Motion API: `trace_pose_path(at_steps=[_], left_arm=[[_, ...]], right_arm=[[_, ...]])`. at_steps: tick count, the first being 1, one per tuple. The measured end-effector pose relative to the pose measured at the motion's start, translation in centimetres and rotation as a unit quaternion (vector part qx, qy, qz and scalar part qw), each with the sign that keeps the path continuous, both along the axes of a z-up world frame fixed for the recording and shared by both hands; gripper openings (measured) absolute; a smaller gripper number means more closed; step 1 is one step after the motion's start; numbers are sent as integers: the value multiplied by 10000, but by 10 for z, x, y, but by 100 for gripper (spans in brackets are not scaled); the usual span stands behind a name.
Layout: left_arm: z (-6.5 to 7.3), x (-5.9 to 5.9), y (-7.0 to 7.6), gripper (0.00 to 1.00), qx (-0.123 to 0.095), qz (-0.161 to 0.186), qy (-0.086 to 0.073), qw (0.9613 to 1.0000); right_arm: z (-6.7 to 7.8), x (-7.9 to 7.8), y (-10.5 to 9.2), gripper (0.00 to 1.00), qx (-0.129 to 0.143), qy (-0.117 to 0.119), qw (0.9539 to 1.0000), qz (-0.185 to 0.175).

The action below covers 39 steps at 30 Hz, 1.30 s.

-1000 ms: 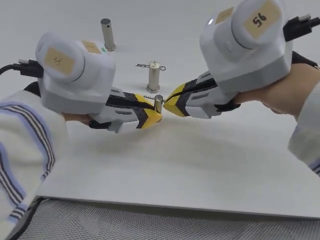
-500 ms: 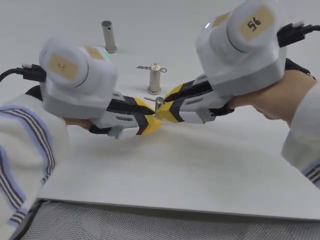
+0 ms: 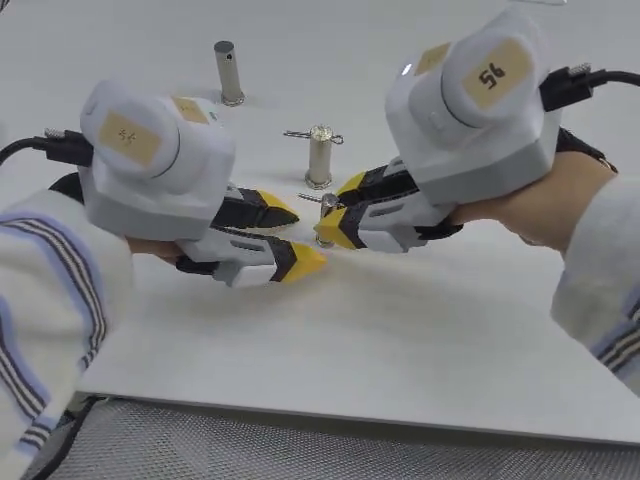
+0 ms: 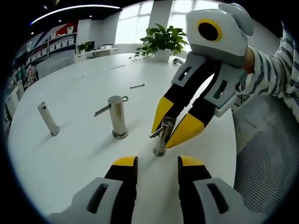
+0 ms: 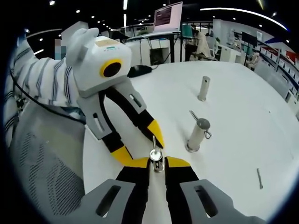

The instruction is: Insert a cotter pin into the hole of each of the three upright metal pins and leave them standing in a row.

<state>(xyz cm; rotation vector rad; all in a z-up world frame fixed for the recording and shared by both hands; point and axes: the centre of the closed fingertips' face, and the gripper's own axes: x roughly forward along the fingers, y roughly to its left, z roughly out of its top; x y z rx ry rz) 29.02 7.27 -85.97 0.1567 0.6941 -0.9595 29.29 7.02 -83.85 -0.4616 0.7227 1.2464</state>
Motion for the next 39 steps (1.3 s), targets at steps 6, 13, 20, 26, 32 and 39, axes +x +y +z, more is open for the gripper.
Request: trace_pose_path(at_steps=[6,13,20,26,32,39], left_arm=[[3,1,5,37,-4,50,-60,10000],[3,0,11,40,22,91,-46,9999],[2,1,20,43,112,234,-1,9997],[5,4,25,46,125,340,-10,9993],[11,8,32,47,49,487,3,9988],[13,11,39,49,88,588,-3,9982]], right_arm=[[2,3,1,11,74,-92,9999,43],[5,10,-4,10,164,-79,9997,137],[9,20,-17,10,143,-296,9977,591],[11,33,-33,10,110,-362,9948,943],[16,40,-45,10,213,-294,9910,1290],[17,54,-48,10,311,-318,9881,1473]])
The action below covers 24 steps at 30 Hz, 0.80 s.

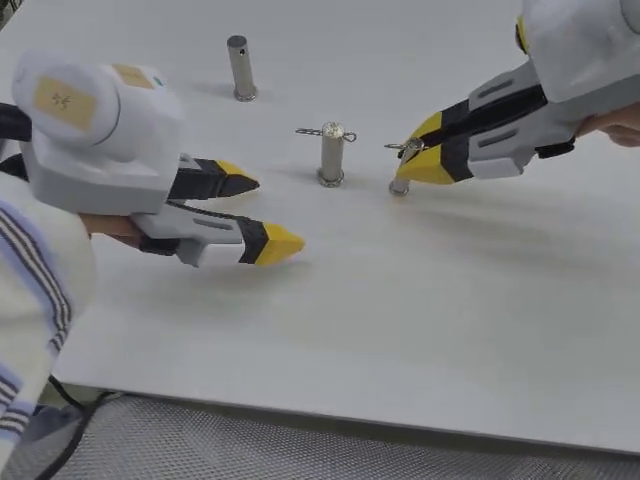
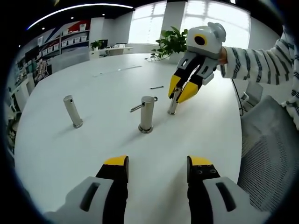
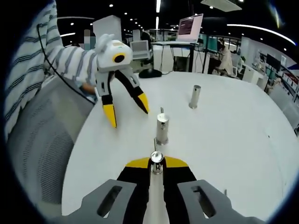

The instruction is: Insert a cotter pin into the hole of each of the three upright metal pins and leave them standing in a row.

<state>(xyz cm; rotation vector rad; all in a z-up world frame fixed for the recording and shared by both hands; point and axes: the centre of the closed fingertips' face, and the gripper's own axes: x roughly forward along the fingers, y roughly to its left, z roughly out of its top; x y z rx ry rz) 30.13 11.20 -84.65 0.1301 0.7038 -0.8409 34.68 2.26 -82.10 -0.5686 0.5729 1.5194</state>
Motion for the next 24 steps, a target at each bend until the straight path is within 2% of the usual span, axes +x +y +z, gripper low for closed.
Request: trace_pose_path(at_steps=[11,12,24], left_arm=[[4,6,20,51,53,313,-3,9995],[4,6,20,51,57,319,-2,9995],[4,7,24,51,106,353,6,9993]], right_arm=[[-9,6,-6,10,-53,179,9996,-213],[-8,6,-6,10,2,178,9996,-211],[-8,9,-18,10,-130,188,9993,-296]])
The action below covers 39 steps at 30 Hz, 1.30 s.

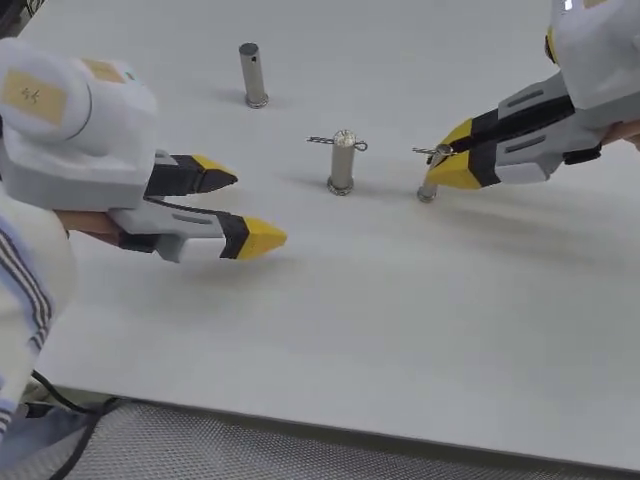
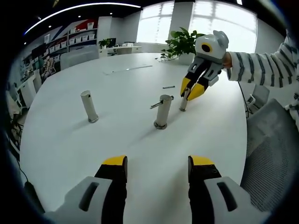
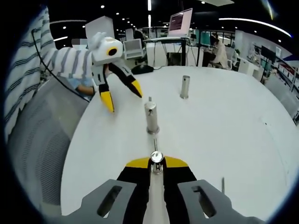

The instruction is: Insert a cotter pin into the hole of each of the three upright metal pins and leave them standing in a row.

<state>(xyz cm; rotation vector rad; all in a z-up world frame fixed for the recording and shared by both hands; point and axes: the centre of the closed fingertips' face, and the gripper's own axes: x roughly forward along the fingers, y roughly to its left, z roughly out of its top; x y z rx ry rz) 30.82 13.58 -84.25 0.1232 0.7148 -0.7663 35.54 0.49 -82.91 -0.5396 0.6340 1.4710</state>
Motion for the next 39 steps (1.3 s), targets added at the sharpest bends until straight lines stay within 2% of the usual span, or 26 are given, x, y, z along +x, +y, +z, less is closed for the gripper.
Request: trace_pose_path(at_steps=[8,14,21,25,28,32,37,39], left_arm=[[1,0,3,53,-22,60,22,10000],[1,0,5,53,-9,78,24,10000],[0,1,11,53,-12,123,31,9999],[0,4,19,53,-55,286,62,9996],[1,5,23,53,-58,324,45,9994],[2,7,28,54,-44,376,16,9993],[3,13,33,54,-41,459,-45,9989],[4,15,35,55,-35,487,-38,9988]], right_arm=[[0,0,2,11,126,17,9999,17],[-3,0,1,14,61,34,10000,-49],[0,2,-2,19,199,96,9993,-303],[12,4,-3,25,490,111,9971,-574],[13,3,-5,27,561,63,9963,-647],[21,-3,-11,33,657,-39,9947,-791],[30,-14,-18,42,858,-110,9891,-1189],[31,-17,-25,45,816,-260,9866,-1392]])
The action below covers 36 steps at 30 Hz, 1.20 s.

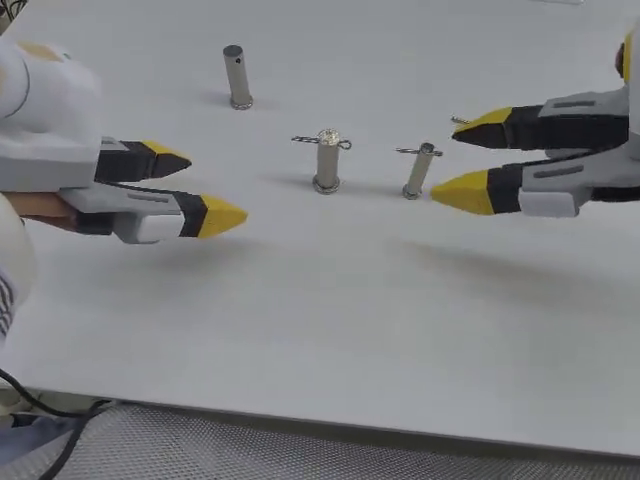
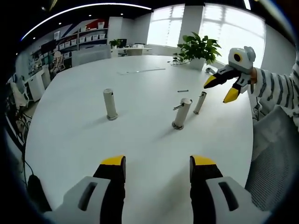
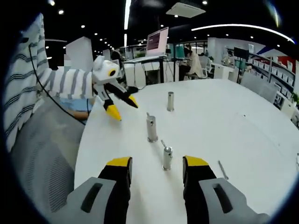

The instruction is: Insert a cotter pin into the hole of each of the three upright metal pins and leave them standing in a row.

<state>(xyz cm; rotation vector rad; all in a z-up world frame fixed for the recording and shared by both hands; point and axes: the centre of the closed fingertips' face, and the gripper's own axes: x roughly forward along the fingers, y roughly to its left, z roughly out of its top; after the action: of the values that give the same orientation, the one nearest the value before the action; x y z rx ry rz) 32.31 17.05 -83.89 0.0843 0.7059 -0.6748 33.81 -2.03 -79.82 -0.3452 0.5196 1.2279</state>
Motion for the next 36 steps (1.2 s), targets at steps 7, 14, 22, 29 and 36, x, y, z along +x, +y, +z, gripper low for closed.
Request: trace_pose_path(at_steps=[7,14,22,29,36], left_arm=[[6,8,5,55,-13,118,-125,9999],[19,25,16,66,-86,423,-411,9982],[23,38,21,67,-136,583,-518,9969],[23,59,23,63,146,570,-779,9952],[15,83,22,58,286,713,-756,9942]], right_arm=[[7,-19,-22,59,79,-63,9989,-450],[18,-39,-36,70,69,-20,9971,-752],[16,-51,-44,82,130,151,9954,-934],[13,-58,-52,86,75,161,9928,-1181],[14,-65,-60,95,165,253,9878,-1528]])
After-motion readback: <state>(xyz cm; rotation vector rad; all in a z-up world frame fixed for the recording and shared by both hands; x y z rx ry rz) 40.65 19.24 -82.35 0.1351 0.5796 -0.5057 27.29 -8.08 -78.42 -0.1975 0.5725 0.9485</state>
